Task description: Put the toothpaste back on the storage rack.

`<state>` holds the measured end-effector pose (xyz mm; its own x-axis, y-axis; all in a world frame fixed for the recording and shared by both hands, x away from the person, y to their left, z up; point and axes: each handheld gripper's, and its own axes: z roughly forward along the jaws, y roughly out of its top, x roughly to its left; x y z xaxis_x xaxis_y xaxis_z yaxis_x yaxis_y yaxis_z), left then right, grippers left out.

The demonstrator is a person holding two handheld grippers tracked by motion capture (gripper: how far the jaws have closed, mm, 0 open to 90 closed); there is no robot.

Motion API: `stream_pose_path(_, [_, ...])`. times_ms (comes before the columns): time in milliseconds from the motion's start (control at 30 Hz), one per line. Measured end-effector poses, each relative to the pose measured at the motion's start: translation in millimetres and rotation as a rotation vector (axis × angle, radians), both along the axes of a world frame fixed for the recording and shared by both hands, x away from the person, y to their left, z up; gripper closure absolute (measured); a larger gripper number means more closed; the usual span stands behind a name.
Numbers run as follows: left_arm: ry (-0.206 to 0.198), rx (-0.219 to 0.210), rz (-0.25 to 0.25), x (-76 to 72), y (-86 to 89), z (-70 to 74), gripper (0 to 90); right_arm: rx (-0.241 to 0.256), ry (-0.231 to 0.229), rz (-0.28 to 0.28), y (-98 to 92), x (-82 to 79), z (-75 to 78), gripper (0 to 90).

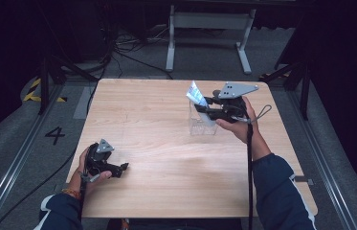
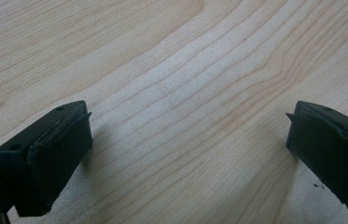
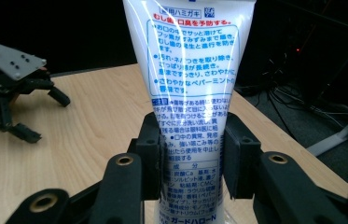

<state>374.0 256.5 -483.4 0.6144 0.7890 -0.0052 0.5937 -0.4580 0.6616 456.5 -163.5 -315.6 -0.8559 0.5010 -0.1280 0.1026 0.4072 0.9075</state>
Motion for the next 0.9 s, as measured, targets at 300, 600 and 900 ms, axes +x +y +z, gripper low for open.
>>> stream_pose_path(300, [0.005,0.001,-0.002,0.0,0.2,0.4,0.6,0.013,0.0,-0.043,0.6,20.8,-3.7,64.8])
stream_pose_path(600, [0.004,0.001,-0.001,-0.1,0.1,0.4,0.6,0.029,0.004,-0.098,-4.1,36.7,-13.9,64.6])
stream_pose_path(900, [0.001,0.0,0.0,0.0,0.0,0.1,0.6,0.054,0.024,-0.141,-14.6,48.5,-29.2,64.3])
